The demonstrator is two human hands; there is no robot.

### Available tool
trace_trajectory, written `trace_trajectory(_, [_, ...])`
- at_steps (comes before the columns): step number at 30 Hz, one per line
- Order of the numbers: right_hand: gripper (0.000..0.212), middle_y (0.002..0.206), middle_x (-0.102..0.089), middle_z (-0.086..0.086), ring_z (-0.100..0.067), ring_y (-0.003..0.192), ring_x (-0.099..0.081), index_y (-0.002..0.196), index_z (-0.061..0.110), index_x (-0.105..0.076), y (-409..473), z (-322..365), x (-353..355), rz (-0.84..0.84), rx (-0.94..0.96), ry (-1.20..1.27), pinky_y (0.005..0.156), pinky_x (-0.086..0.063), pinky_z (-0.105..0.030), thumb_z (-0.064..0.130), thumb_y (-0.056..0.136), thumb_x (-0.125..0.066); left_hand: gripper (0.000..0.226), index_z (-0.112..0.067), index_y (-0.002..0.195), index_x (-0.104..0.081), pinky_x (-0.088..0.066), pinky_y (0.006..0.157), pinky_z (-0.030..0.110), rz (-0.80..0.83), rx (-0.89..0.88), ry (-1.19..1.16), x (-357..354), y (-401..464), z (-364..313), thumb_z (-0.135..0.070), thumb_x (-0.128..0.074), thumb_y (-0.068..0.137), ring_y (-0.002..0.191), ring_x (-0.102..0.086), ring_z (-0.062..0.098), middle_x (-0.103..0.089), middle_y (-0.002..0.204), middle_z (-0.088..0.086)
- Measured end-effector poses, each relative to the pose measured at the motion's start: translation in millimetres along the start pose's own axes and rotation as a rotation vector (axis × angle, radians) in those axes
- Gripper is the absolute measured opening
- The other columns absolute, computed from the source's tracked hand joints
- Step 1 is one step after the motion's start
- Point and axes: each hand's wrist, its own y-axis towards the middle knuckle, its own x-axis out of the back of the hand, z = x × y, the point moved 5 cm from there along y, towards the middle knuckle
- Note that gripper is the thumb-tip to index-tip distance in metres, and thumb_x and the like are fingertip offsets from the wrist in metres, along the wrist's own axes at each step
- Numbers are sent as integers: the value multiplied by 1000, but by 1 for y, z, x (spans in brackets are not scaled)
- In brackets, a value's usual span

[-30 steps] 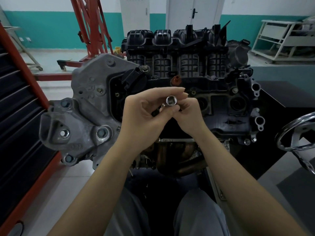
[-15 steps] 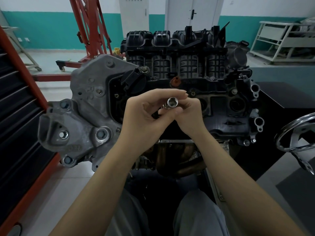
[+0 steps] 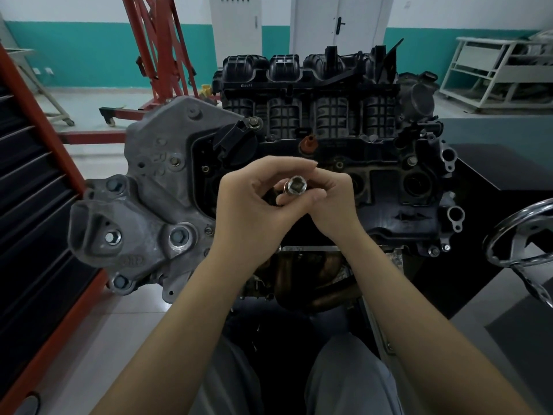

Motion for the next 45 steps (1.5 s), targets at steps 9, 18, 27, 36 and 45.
trace_trajectory(9, [30, 78, -69, 25, 3, 80, -66, 98, 18, -65, 0, 6, -2, 59, 26, 5, 74, -48, -15, -5, 79, -64, 38, -1, 117, -63, -53, 94, 37, 80, 36, -140, -3, -1, 2, 11, -66, 81, 105, -68, 20, -71, 105, 11])
trace_trajectory(18, [26, 85, -70, 21, -1, 86, -66, 101, 18, -64, 0, 7, -2, 60, 28, 15, 77, -49, -18, 2, 82, -67, 35, -6, 110, -67, -56, 89, 36, -24, -5, -57, 0, -1, -2, 3, -74, 77, 97, -70, 16, -73, 99, 6])
trace_trajectory(27, [23, 86, -72, -1, -10, 84, -69, 94, 5, -71, -1, 0, 0, -9, -4, -11, 77, -53, -25, -9, 76, -71, 29, -9, 99, -71, -57, 84, 35, -26, -19, 55, 1, 0, -2, -5, -81, 72, 91, -70, 14, -73, 92, 3])
trace_trajectory(36, [25, 80, -70, 25, 3, 82, -67, 94, 18, -68, 0, 5, -2, 54, 22, 32, 74, -49, -13, 0, 77, -71, 36, -3, 112, -65, -54, 91, 32, 104, -8, -52, -4, 0, -4, 5, -73, 78, 101, -68, 15, -71, 102, 6])
trace_trajectory(45, [19, 89, -70, 24, 2, 87, -66, 95, 23, -68, 0, 8, -3, 103, 39, 66, 78, -49, -15, 9, 84, -64, 33, -7, 108, -68, -55, 90, 38, 22, 0, -47, 2, -1, -2, 5, -74, 77, 98, -70, 16, -73, 99, 7])
